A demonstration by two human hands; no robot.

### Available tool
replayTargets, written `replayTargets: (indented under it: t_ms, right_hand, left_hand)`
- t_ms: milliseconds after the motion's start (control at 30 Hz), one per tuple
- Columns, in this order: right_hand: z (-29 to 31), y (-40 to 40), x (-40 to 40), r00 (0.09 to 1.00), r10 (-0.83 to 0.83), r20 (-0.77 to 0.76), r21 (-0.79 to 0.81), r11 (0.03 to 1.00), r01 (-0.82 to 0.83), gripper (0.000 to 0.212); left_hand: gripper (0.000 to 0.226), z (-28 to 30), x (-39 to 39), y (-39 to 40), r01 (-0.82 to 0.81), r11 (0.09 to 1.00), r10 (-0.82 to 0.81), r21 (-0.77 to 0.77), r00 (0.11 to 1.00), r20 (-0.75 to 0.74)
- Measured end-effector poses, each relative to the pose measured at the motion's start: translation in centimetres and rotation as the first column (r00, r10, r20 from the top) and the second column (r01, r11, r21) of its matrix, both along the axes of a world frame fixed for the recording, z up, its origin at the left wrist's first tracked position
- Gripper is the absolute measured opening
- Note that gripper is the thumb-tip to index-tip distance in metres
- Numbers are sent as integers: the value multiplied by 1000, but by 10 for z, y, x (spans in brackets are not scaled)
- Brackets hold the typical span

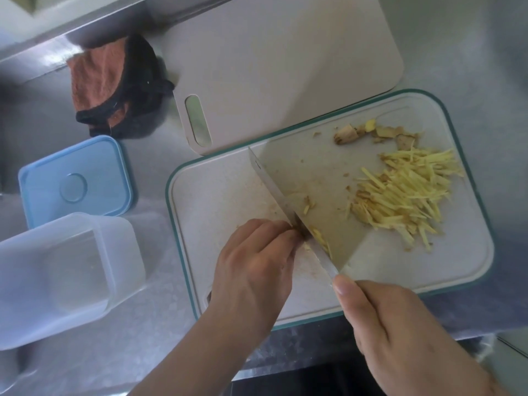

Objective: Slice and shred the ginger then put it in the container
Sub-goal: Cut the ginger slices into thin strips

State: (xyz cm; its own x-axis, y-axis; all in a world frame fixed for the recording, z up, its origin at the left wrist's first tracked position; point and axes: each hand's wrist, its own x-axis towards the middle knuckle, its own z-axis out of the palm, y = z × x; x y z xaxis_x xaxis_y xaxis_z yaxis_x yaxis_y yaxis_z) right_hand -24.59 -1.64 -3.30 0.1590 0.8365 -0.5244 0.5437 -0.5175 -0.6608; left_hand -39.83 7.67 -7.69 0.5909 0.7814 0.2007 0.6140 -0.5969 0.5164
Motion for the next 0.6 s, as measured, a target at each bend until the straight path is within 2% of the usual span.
replayTargets:
  t_ms: [100, 267, 367, 433, 467, 533, 567, 600]
  right_hand:
    - [-1, 5, 1, 996, -47, -77, -18, 999, 46, 66]
    - [14, -1, 5, 991, -75, -107, -18, 997, 73, 75]
    - [19, -3, 4, 985, -107, -138, -292, 954, 63, 86]
    - [20, -3, 6, 987, -112, -117, -350, 934, 64, 99]
    - [21, -3, 6, 988, -108, -113, -326, 943, 65, 102]
    - [14, -2, 5, 998, 1, -62, -116, 993, -8, 91]
    - [8, -1, 3, 999, 29, 34, 4, 1000, -29, 83]
    - [4, 1, 0, 997, 16, 71, 45, 999, -19, 77]
  left_hand:
    - [10, -2, -1, -3, 24, 1000, -23, 4, 999, -23]
    - [11, 0, -1, -5, 19, 1000, -19, 2, 999, -50]
    - [11, 1, -1, -5, 27, 1000, -27, -10, 998, -50]
    - [12, 1, -2, -5, 30, 1000, -30, -7, 998, -47]
    - [12, 0, -3, -5, 28, 1000, -28, -5, 998, -47]
    - [11, -2, -3, -5, 31, 999, -30, 10, 999, -43]
    - [11, -3, -4, -5, 31, 999, -30, 13, 999, -39]
    - [10, -3, -5, -5, 29, 999, -28, 13, 999, -33]
